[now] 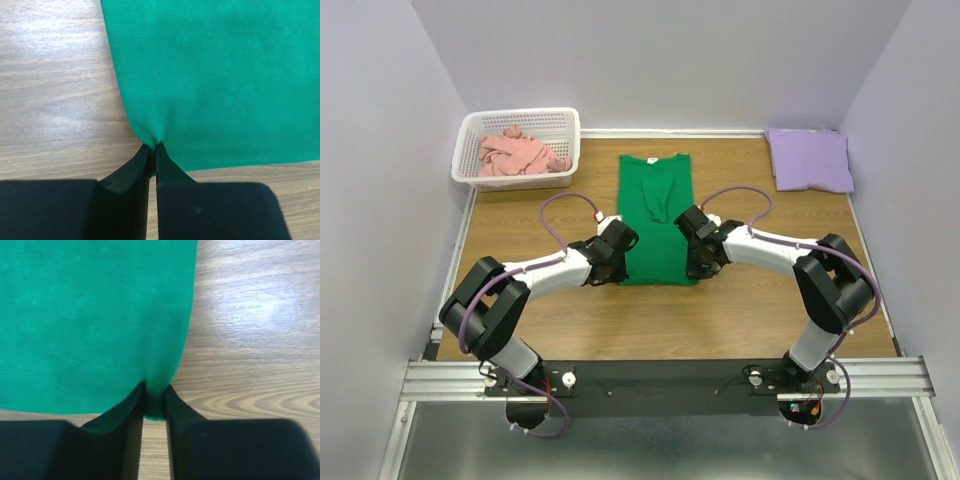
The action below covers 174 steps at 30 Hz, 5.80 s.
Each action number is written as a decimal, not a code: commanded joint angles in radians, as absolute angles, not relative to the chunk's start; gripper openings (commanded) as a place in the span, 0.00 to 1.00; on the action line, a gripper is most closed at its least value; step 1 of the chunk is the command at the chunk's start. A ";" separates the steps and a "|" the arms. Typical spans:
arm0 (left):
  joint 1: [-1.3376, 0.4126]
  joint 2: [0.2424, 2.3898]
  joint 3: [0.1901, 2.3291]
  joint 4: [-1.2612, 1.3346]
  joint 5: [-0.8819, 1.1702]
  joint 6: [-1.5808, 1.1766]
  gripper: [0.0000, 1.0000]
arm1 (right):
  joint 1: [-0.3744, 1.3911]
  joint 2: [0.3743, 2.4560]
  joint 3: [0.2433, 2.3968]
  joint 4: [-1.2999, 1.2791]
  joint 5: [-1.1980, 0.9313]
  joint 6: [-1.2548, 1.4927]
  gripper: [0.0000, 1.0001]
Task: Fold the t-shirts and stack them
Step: Fold the tshirt
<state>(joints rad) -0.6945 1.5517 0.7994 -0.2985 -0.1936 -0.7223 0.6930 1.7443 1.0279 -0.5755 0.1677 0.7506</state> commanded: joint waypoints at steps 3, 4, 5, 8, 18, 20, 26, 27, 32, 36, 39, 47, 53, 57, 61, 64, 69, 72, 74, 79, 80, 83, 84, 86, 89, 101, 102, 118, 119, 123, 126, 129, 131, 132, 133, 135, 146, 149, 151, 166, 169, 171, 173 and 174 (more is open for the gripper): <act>-0.715 1.559 0.749 -0.422 -0.143 -0.726 0.06 | 0.712 1.879 0.874 -0.646 0.183 0.736 0.15; -0.716 1.559 0.747 -0.422 -0.135 -0.727 0.06 | 0.713 1.881 0.870 -0.646 0.180 0.727 0.08; -0.718 1.557 0.746 -0.425 -0.123 -0.727 0.05 | 0.712 1.875 0.865 -0.646 0.175 0.723 0.04; -0.726 1.533 0.741 -0.457 -0.081 -0.716 0.05 | 0.712 1.833 0.838 -0.656 0.135 0.703 0.00; -0.925 1.269 0.713 -0.706 0.118 -0.819 0.02 | 0.729 1.511 0.796 -0.983 -0.095 0.624 0.01; -0.986 1.247 0.716 -0.727 0.161 -0.834 0.01 | 0.729 1.418 0.819 -1.034 -0.083 0.615 0.01; -1.048 1.212 0.721 -0.762 0.204 -0.882 0.00 | 0.729 1.371 0.955 -1.193 -0.058 0.569 0.01; -1.042 1.200 0.747 -0.767 0.196 -0.881 0.00 | 0.729 1.379 0.994 -1.203 -0.042 0.562 0.00; -0.877 1.224 0.862 -0.819 0.135 -0.772 0.00 | 0.703 1.521 1.262 -1.224 -0.006 0.497 0.00; -0.706 1.252 0.913 -0.784 0.121 -0.640 0.00 | 0.661 1.633 1.438 -1.215 0.017 0.408 0.01; -0.641 1.317 0.983 -0.769 0.112 -0.562 0.00 | 0.632 1.699 1.561 -1.207 0.009 0.373 0.01; -0.529 1.479 1.135 -0.701 0.120 -0.462 0.00 | 0.532 1.865 1.747 -1.181 -0.051 0.292 0.01; -0.483 1.586 1.291 -0.701 0.069 -0.416 0.00 | 0.462 1.917 1.810 -1.157 -0.092 0.252 0.00; -0.468 1.628 1.362 -0.713 0.063 -0.410 0.00 | 0.446 1.960 1.877 -1.158 -0.107 0.239 0.00; -0.468 1.588 1.319 -0.696 0.090 -0.429 0.00 | 0.446 1.948 1.859 -1.155 -0.137 0.241 0.01; -0.466 1.563 1.284 -0.669 0.075 -0.443 0.00 | 0.445 1.936 1.851 -1.140 -0.118 0.238 0.01; -0.459 1.612 1.336 -0.653 0.046 -0.434 0.00 | 0.436 1.985 1.939 -1.135 -0.098 0.238 0.01; -0.460 1.623 1.396 -0.646 0.015 -0.430 0.00 | 0.433 2.008 1.980 -1.135 -0.094 0.235 0.00; -0.460 1.612 1.408 -0.669 0.026 -0.426 0.00 | 0.433 1.984 1.956 -1.135 -0.115 0.235 0.01; -0.462 1.493 1.289 -0.667 0.060 -0.457 0.00 | 0.433 1.852 1.764 -1.103 -0.152 0.241 0.01; -0.463 1.471 1.267 -0.669 0.093 -0.462 0.00 | 0.433 1.827 1.732 -1.100 -0.161 0.242 0.01; -0.485 1.381 1.172 -0.675 0.153 -0.482 0.00 | 0.434 1.725 1.577 -1.088 -0.216 0.250 0.00; -0.500 1.332 1.125 -0.678 0.164 -0.501 0.00 | 0.434 1.694 1.503 -1.082 -0.236 0.250 0.01; -0.538 1.284 1.074 -0.684 0.205 -0.517 0.00 | 0.436 1.616 1.425 -1.080 -0.276 0.264 0.01; -0.590 1.206 0.973 -0.702 0.241 -0.566 0.00 | 0.439 1.537 1.295 -1.085 -0.337 0.282 0.00; -0.914 0.875 0.701 -0.768 0.374 -0.926 0.00 | 0.509 1.276 1.014 -1.218 -0.534 0.314 0.01; -0.916 0.859 0.707 -0.772 0.371 -0.933 0.00 | 0.511 1.269 1.014 -1.227 -0.531 0.311 0.00; -0.534 1.328 1.029 -0.595 0.101 -0.614 0.00 | 0.446 1.755 1.524 -1.106 -0.417 0.198 0.01; -0.503 1.356 1.040 -0.559 0.101 -0.603 0.00 | 0.436 1.781 1.543 -1.098 -0.422 0.187 0.01; -0.466 1.495 1.075 -0.494 0.109 -0.545 0.00 | 0.388 1.913 1.637 -1.077 -0.433 0.166 0.00; -0.443 1.604 1.077 -0.442 0.104 -0.519 0.00 | 0.373 1.996 1.658 -1.036 -0.434 0.172 0.01; -0.430 1.644 1.091 -0.400 0.092 -0.508 0.00 | 0.359 2.029 1.644 -0.993 -0.426 0.195 0.01; -0.430 1.657 1.109 -0.377 0.071 -0.509 0.00 | 0.347 2.042 1.629 -0.954 -0.420 0.213 0.00; -0.430 1.660 1.118 -0.373 0.068 -0.506 0.00 | 0.344 2.046 1.625 -0.945 -0.417 0.216 0.01; -0.430 1.669 1.135 -0.371 0.069 -0.505 0.00 | 0.341 2.049 1.620 -0.933 -0.413 0.219 0.01; -0.430 1.680 1.147 -0.361 0.077 -0.500 0.00 | 0.341 2.051 1.611 -0.920 -0.400 0.225 0.01; -0.430 1.637 1.134 -0.316 0.075 -0.509 0.70 | 0.337 1.945 1.554 -0.858 -0.203 0.275 0.50; -0.430 1.574 1.131 -0.310 0.064 -0.518 0.88 | 0.339 1.882 1.546 -0.830 -0.158 0.287 0.59; -0.431 1.505 1.121 -0.310 0.041 -0.520 0.88 | 0.342 1.809 1.539 -0.799 -0.137 0.284 0.61; -0.486 1.272 0.793 -0.144 0.031 -0.574 0.87 | 0.431 1.707 1.368 -0.576 -0.375 0.136 0.59; -0.466 1.296 0.775 -0.065 0.008 -0.536 0.94 | 0.408 1.741 1.364 -0.546 -0.307 0.117 0.61; -0.446 1.325 0.785 -0.008 0.009 -0.476 0.96 | 0.390 1.773 1.371 -0.542 -0.311 0.092 0.61; -0.420 1.396 0.834 0.017 0.026 -0.399 0.98 | 0.365 1.789 1.364 -0.522 -0.314 0.072 0.69; -0.416 1.422 0.854 0.018 0.047 -0.370 0.98 | 0.344 1.801 1.358 -0.503 -0.334 0.065 0.71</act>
<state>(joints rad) -0.4480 1.3403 0.7906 -0.1078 0.0422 -0.5011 0.3866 1.7668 1.3724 -0.5758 -0.3435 0.1181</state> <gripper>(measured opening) 0.982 0.682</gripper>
